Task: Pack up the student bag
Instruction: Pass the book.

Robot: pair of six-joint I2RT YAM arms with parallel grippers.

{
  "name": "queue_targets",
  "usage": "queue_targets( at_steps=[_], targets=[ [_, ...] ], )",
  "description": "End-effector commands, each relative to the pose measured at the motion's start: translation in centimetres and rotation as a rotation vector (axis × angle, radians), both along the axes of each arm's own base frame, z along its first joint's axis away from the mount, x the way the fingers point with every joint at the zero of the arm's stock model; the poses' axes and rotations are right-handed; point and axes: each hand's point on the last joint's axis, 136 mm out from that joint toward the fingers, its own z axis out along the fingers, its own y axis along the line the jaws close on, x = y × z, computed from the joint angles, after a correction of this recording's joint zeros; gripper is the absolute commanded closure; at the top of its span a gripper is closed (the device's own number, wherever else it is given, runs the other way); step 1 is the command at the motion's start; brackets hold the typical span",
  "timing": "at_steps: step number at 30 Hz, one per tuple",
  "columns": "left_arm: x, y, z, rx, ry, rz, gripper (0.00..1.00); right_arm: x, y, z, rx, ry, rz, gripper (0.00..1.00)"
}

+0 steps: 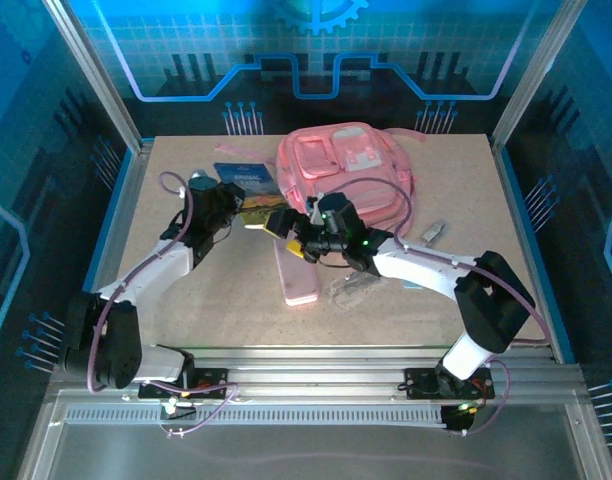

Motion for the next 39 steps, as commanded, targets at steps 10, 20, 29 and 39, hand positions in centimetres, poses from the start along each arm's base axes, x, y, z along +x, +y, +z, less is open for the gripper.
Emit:
queue_targets(
  at_steps=[10,20,29,39],
  targets=[
    [-0.3,-1.0,3.7,-0.131,-0.199,0.197,1.00,3.8,0.6,2.5,0.297,0.006,-0.244,0.00],
    [-2.1,-2.1,2.6,-0.180,-0.186,0.192,1.00,6.5,0.9,1.9,0.397,-0.016,-0.323,0.43],
    [-2.4,-3.6,1.9,-0.147,-0.166,0.103,0.78,7.3,-1.4,1.9,0.314,-0.091,-0.360,0.98],
    [-2.6,-10.5,1.2,0.117,-0.121,-0.381,0.19,7.1,-10.5,1.4,0.026,-0.222,-0.360,1.00]
  ],
)
